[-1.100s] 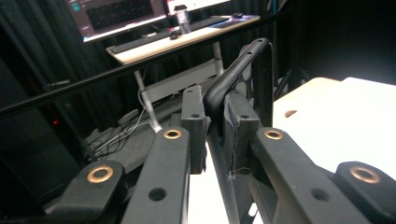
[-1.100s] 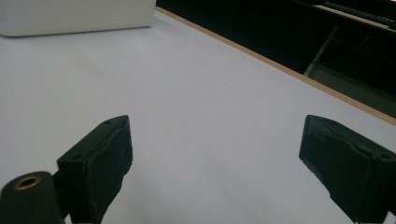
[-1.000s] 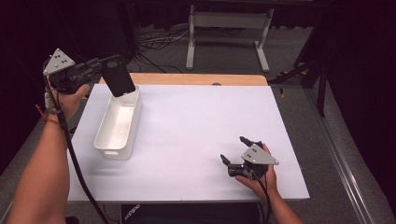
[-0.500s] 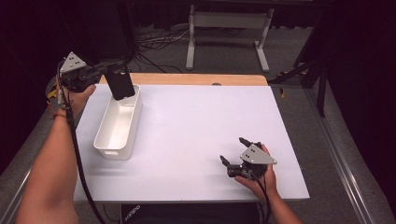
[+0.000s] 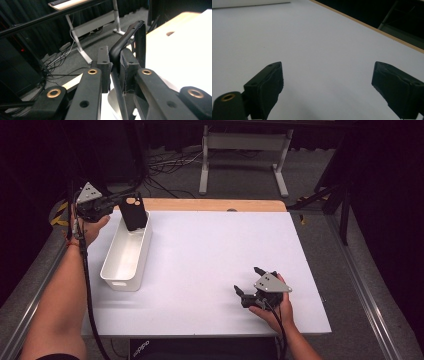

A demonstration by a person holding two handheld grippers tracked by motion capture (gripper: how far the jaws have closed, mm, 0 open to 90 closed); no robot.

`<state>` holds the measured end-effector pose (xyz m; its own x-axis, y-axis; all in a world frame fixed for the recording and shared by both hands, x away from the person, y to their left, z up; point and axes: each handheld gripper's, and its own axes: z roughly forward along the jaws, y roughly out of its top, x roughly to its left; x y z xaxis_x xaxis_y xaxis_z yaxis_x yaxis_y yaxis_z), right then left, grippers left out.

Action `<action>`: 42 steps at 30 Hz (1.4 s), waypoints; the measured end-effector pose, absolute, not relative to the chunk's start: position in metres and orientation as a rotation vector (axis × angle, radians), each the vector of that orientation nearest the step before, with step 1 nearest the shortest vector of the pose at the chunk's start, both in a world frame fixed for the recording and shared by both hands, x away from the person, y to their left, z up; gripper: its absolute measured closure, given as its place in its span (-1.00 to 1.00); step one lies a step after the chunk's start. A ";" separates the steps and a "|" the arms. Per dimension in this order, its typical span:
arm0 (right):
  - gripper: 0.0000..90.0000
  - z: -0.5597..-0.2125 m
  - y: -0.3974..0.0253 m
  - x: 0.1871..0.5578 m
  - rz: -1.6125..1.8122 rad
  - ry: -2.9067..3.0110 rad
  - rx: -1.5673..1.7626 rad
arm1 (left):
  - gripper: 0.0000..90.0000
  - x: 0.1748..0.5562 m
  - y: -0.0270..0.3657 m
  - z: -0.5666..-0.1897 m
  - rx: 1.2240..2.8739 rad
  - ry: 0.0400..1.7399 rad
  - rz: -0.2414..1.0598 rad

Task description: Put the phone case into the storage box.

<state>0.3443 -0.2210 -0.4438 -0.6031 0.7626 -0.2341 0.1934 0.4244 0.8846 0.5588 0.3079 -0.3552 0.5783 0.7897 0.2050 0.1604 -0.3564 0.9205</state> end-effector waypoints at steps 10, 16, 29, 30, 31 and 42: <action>-0.74 -0.444 -0.221 0.345 1.147 2.053 0.804 | 0.79 0.563 0.300 -0.367 1.858 0.762 0.815; -0.74 -0.444 -0.221 0.344 1.148 2.056 0.796 | 0.74 0.564 0.305 -0.369 1.864 0.782 0.823; -0.74 -0.443 -0.221 0.345 1.155 2.062 0.782 | 0.66 0.572 0.300 -0.381 1.953 0.869 0.855; -0.74 -0.443 -0.221 0.345 1.156 2.062 0.780 | 0.66 0.572 0.300 -0.382 1.957 0.878 0.848; -0.74 -0.443 -0.221 0.345 1.158 2.064 0.781 | 0.67 0.574 0.299 -0.384 1.968 0.897 0.850; -0.74 -0.444 -0.221 0.346 1.159 2.070 0.777 | 0.69 0.581 0.293 -0.393 2.036 0.934 0.852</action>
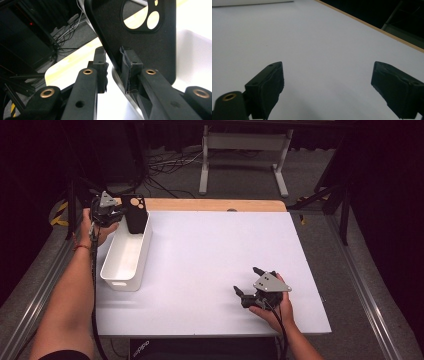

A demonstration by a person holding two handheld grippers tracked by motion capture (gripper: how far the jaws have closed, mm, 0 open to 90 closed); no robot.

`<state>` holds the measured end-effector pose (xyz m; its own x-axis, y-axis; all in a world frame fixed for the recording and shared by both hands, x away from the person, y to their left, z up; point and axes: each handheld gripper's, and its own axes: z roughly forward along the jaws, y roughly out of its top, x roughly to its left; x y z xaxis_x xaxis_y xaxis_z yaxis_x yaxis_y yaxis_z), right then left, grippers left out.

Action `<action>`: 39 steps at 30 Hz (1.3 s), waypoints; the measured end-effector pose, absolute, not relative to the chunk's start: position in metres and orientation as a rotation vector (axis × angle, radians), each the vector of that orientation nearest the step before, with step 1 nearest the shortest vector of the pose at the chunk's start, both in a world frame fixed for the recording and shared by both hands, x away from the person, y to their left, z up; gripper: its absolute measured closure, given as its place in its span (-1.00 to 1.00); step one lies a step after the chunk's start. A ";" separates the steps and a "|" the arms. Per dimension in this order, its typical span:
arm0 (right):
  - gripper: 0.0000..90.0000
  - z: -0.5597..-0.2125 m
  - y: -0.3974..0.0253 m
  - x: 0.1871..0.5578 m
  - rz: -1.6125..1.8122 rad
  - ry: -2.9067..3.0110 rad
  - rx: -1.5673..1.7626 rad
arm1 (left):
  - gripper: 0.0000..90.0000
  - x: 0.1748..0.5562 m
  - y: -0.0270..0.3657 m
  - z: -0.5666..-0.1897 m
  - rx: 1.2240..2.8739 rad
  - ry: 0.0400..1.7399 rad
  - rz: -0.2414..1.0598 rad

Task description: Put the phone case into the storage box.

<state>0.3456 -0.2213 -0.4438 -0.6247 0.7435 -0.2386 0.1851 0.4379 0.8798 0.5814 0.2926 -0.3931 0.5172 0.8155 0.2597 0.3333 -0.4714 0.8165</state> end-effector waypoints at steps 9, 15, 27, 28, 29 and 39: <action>-0.73 -0.444 -0.220 0.346 1.158 2.082 0.769 | 0.65 0.581 0.290 -0.392 2.035 0.952 0.873; -0.72 -0.443 -0.221 0.346 1.160 2.070 0.766 | 0.60 0.579 0.293 -0.389 2.016 0.955 0.882; -0.70 -0.438 -0.227 0.343 1.181 2.025 0.765 | 0.62 0.568 0.293 -0.373 1.960 0.942 0.953; -0.70 -0.438 -0.227 0.343 1.181 2.025 0.765 | 0.61 0.568 0.293 -0.373 1.960 0.942 0.953; -0.70 -0.438 -0.228 0.343 1.185 2.019 0.767 | 0.61 0.567 0.293 -0.373 1.960 0.950 0.949; -0.70 -0.436 -0.230 0.343 1.195 2.012 0.761 | 0.61 0.556 0.295 -0.359 1.898 0.942 0.968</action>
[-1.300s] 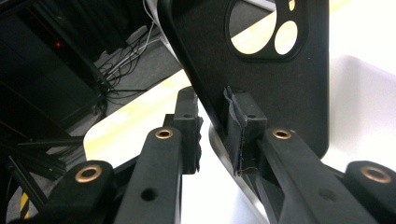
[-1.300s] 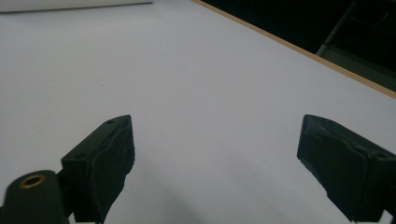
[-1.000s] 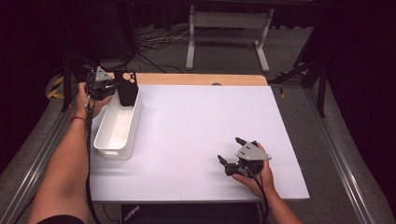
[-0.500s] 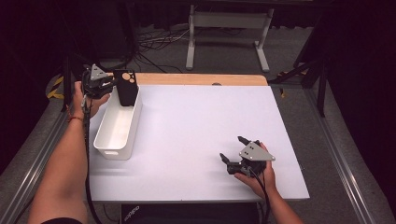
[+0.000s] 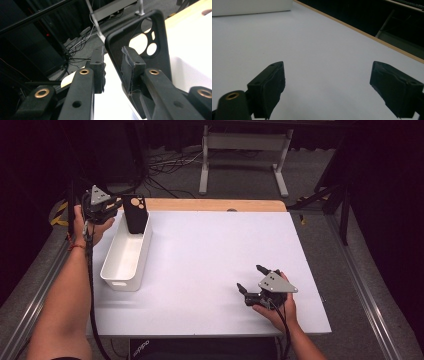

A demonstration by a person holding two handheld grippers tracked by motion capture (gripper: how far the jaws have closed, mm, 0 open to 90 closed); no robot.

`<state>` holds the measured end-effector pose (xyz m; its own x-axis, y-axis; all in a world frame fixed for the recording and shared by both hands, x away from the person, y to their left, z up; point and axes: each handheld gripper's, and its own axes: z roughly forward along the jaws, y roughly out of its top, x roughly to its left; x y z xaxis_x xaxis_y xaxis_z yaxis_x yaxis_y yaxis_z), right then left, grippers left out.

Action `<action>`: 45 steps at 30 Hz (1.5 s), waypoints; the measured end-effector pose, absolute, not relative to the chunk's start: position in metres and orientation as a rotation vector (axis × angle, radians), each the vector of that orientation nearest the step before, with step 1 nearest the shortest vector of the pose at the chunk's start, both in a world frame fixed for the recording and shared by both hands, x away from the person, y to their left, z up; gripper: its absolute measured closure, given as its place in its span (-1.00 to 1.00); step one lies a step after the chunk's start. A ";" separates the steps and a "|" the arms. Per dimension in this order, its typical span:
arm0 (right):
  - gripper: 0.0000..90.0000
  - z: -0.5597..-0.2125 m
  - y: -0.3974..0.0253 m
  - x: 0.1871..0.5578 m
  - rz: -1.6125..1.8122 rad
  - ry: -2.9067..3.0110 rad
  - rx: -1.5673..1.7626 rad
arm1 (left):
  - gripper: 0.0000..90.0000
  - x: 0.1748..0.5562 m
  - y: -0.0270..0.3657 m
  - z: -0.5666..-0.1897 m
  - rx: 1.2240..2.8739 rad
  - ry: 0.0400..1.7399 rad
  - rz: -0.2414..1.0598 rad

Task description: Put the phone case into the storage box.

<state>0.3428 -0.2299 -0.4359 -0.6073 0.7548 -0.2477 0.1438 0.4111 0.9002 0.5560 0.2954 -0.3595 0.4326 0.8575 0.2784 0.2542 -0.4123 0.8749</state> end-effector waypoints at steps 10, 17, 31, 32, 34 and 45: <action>-0.70 -0.433 -0.231 0.342 1.217 2.010 0.751 | 0.57 0.533 0.297 -0.341 1.834 0.896 0.939; -0.70 -0.431 -0.231 0.341 1.234 2.006 0.739 | 0.55 0.513 0.295 -0.330 1.809 0.854 0.946; -0.70 -0.428 -0.228 0.342 1.242 2.016 0.710 | 0.43 0.481 0.288 -0.322 1.767 0.792 0.915; -0.70 -0.428 -0.227 0.342 1.240 2.016 0.708 | 0.43 0.481 0.288 -0.322 1.767 0.792 0.915; -0.70 -0.429 -0.227 0.341 1.239 2.020 0.707 | 0.41 0.476 0.286 -0.321 1.766 0.776 0.906; -0.71 -0.428 -0.226 0.341 1.249 2.020 0.702 | -0.06 0.464 0.279 -0.324 1.734 0.779 0.917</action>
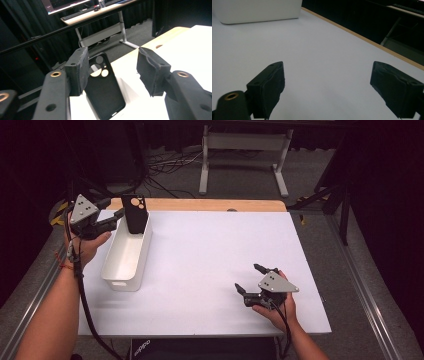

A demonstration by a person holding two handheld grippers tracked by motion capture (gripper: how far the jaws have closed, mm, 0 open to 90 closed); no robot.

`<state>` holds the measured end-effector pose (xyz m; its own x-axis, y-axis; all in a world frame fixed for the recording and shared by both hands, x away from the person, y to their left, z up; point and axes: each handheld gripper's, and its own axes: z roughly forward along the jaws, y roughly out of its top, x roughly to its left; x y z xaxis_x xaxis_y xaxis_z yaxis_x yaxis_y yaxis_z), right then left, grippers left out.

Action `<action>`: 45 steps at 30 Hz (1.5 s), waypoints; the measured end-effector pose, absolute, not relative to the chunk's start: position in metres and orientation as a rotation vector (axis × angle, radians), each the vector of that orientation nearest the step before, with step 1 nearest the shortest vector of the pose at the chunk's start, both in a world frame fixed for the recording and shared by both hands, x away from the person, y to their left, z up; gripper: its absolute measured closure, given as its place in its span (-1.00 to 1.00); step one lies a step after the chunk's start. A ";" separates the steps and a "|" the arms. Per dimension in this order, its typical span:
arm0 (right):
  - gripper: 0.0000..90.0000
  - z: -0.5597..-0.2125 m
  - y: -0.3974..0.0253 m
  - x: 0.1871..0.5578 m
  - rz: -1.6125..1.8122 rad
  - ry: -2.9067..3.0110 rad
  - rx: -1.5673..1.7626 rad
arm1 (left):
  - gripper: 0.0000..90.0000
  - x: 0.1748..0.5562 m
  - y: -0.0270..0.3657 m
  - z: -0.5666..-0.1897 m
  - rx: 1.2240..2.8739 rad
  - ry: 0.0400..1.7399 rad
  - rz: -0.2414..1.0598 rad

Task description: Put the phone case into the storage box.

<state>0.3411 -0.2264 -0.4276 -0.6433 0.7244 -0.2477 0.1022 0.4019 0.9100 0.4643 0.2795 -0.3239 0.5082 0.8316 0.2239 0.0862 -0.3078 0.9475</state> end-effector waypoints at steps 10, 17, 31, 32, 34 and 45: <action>-0.71 -0.426 -0.227 0.341 1.250 2.016 0.704 | -0.52 0.459 0.273 -0.325 1.722 0.771 0.905; -0.72 -0.427 -0.227 0.340 1.248 2.016 0.698 | -0.78 0.459 0.267 -0.326 1.742 0.749 0.878; -0.73 -0.426 -0.226 0.340 1.254 2.019 0.696 | -0.95 0.451 0.263 -0.326 1.729 0.705 0.839; -0.73 -0.426 -0.226 0.340 1.253 2.019 0.696 | -0.94 0.449 0.262 -0.326 1.733 0.701 0.850; -0.73 -0.427 -0.225 0.340 1.251 2.023 0.694 | -0.93 0.445 0.260 -0.325 1.731 0.686 0.866; -0.73 -0.426 -0.225 0.339 1.246 2.023 0.690 | -0.93 0.430 0.254 -0.322 1.703 0.650 0.858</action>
